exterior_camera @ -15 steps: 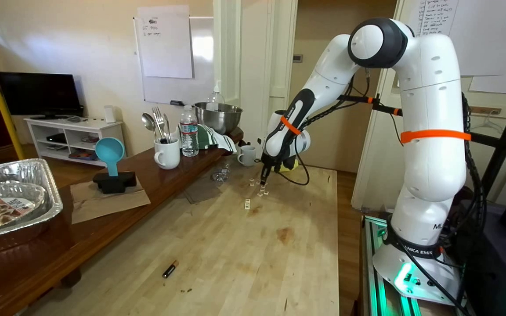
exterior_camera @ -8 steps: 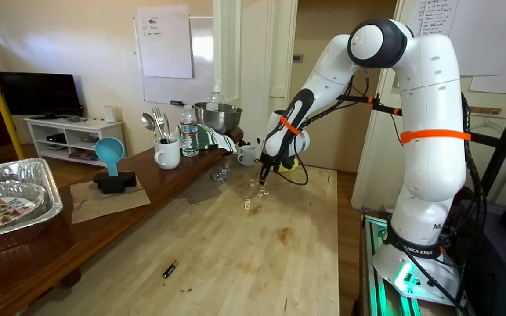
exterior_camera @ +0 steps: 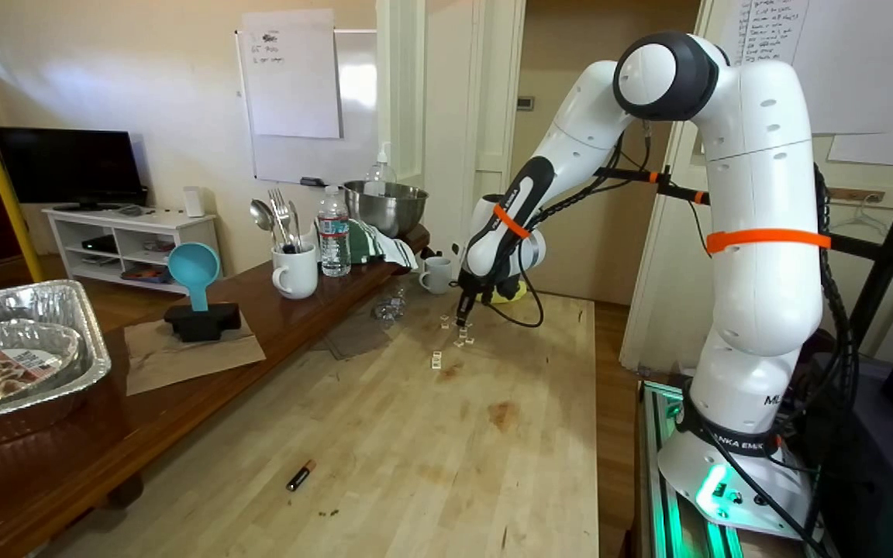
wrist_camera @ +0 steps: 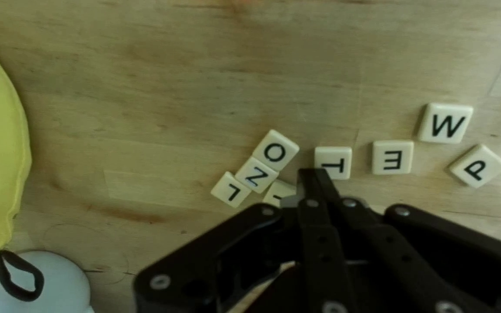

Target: Move the letter pieces on the table

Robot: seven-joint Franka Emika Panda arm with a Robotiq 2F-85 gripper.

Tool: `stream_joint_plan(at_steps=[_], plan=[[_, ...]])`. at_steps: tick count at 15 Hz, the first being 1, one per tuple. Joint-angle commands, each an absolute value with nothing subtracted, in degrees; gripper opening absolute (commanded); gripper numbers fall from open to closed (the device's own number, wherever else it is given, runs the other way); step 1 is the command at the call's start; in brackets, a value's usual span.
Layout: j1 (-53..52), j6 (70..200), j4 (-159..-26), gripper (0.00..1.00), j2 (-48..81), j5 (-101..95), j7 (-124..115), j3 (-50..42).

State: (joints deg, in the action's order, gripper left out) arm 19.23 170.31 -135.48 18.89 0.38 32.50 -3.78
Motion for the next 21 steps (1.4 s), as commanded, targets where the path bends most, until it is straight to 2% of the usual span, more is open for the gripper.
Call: stream_joint_plan(at_steps=[1, 21], plan=[[20.06, 169.73, -135.13, 0.00, 19.58, -1.18, 31.02, -3.05], [13.65, 168.06, -135.14, 0.00, 20.16, -5.31, 15.49, -9.14]])
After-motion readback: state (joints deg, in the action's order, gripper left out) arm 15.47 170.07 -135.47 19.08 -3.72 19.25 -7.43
